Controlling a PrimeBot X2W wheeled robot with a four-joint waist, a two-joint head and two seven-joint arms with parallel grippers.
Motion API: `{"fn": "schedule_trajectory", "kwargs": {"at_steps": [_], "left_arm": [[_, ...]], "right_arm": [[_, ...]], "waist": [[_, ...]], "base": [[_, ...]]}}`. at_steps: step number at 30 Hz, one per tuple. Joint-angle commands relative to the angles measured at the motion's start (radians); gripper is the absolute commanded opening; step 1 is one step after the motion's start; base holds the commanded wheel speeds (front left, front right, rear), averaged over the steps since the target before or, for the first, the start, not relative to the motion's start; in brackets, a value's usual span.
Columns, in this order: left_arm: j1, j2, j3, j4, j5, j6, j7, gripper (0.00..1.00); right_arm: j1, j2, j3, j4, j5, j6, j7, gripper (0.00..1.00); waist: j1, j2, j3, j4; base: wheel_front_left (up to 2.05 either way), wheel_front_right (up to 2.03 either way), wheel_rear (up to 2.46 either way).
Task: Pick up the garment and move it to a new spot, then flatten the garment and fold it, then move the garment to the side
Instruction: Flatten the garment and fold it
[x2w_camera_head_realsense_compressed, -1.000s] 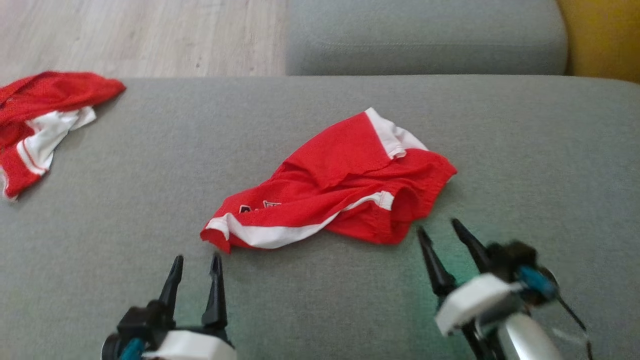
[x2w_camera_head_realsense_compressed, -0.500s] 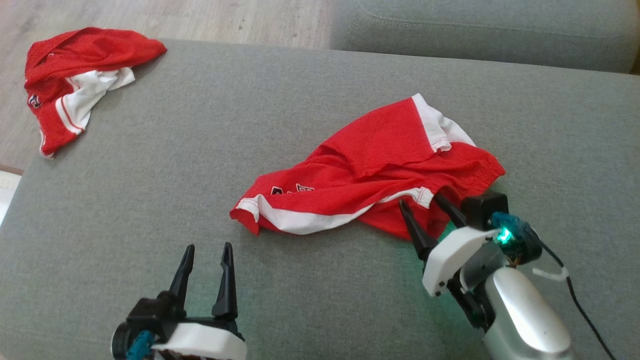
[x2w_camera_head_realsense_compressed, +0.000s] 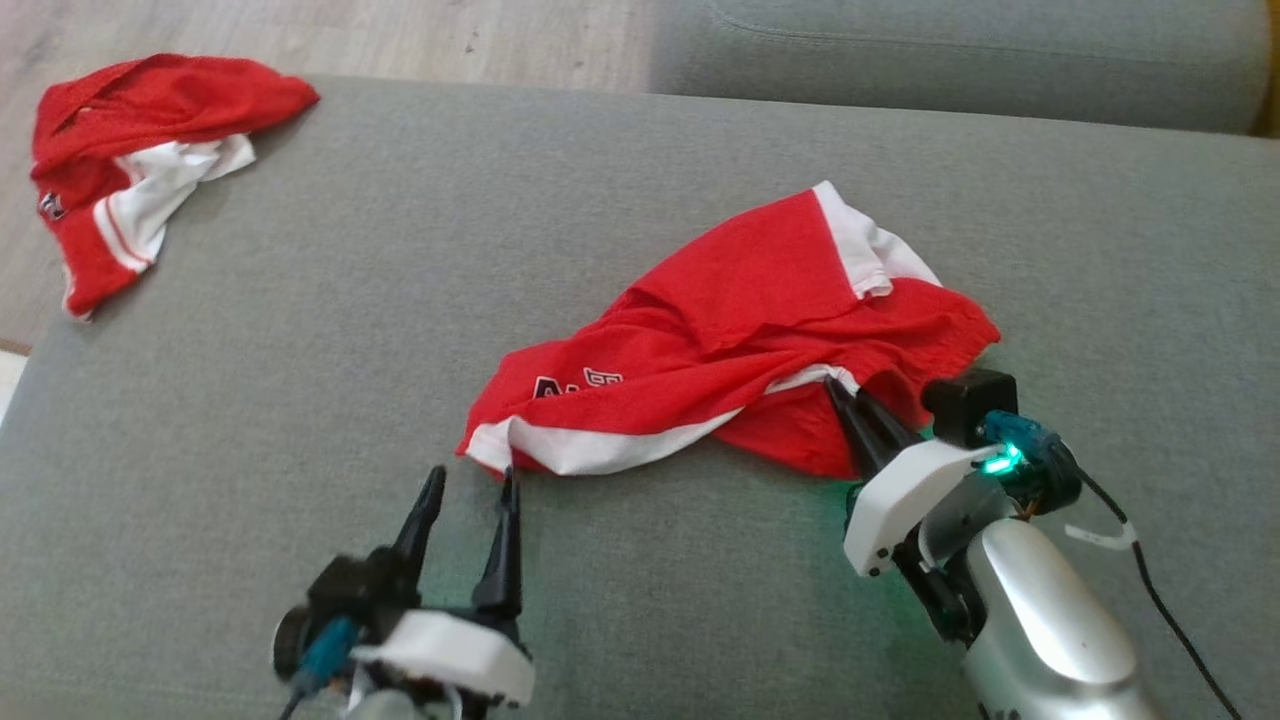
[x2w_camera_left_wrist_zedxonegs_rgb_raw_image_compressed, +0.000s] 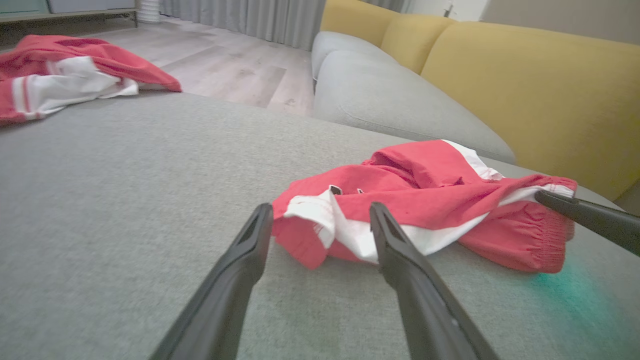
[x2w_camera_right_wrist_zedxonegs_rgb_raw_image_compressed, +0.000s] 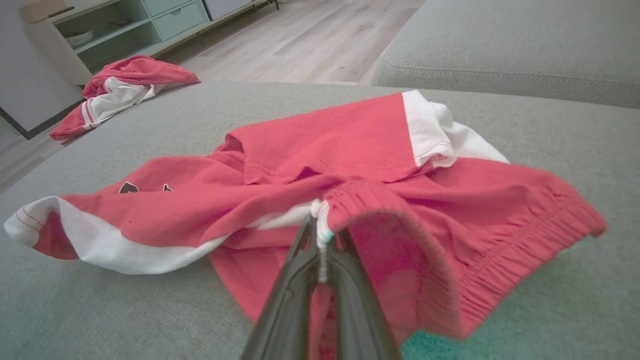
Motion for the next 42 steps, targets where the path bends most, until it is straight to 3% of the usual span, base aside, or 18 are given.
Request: {"fn": "schedule_trajectory", "kwargs": {"at_steps": [1,9,16,22,24,25,27,36,41,42], "left_arm": [[-0.077,-0.006,0.019,-0.006,0.005,0.001,0.026,1.0],[-0.097,-0.041,0.043,0.068,-0.062,0.059,0.163,1.0],[-0.076,-0.037,0.061,0.101,-0.077,0.105,0.194,1.0],[-0.063,-0.038,0.055,0.093,-0.099,0.086,0.206,1.0],[-0.062,-0.041,0.05,0.082,-0.103,0.074,0.202,0.45],[-0.063,-0.042,0.05,0.075,-0.105,0.069,0.194,0.27],[-0.067,-0.043,0.051,0.061,-0.105,0.063,0.178,0.0],[-0.09,-0.012,0.069,-0.032,-0.092,0.048,0.126,0.0],[-0.131,0.045,0.083,-0.171,-0.065,0.044,0.133,0.0],[-0.155,0.074,0.09,-0.242,-0.052,0.045,0.152,0.0]], "right_arm": [[-0.031,-0.001,0.027,-0.025,0.004,-0.001,-0.019,0.0],[-0.025,-0.001,0.06,-0.022,0.022,-0.001,-0.038,0.0],[-0.032,-0.001,0.073,-0.016,0.03,-0.001,-0.049,0.0],[-0.038,-0.001,0.079,-0.015,0.035,-0.001,-0.057,0.0],[-0.039,-0.001,0.079,-0.013,0.035,-0.001,-0.059,0.0],[-0.04,-0.001,0.078,-0.013,0.035,-0.001,-0.062,0.0],[-0.041,-0.001,0.077,-0.011,0.035,-0.001,-0.067,0.0],[-0.042,-0.001,0.029,-0.046,0.018,-0.001,-0.108,0.0],[-0.037,-0.001,-0.024,-0.152,-0.019,-0.001,-0.115,0.0],[-0.037,-0.001,-0.039,-0.22,-0.037,-0.001,-0.107,0.0]], "waist": [[0.0,0.0,0.0,-0.014],[0.0,0.0,0.009,-0.053],[0.0,0.0,0.02,-0.065],[0.0,0.0,0.027,-0.065],[0.0,0.0,0.028,-0.065],[0.0,0.0,0.028,-0.065],[0.0,0.0,0.028,-0.066],[0.0,0.0,0.003,-0.084],[0.0,0.0,-0.041,-0.1],[0.0,0.0,-0.065,-0.111]], "base": [[0.0,0.0,0.0],[0.0,0.0,0.0],[0.0,0.0,0.0],[0.0,0.0,0.0],[0.0,0.0,0.0],[0.0,0.0,0.0],[0.0,0.0,0.0],[0.0,0.0,0.0],[0.0,0.0,0.0],[0.0,0.0,0.0]]}}
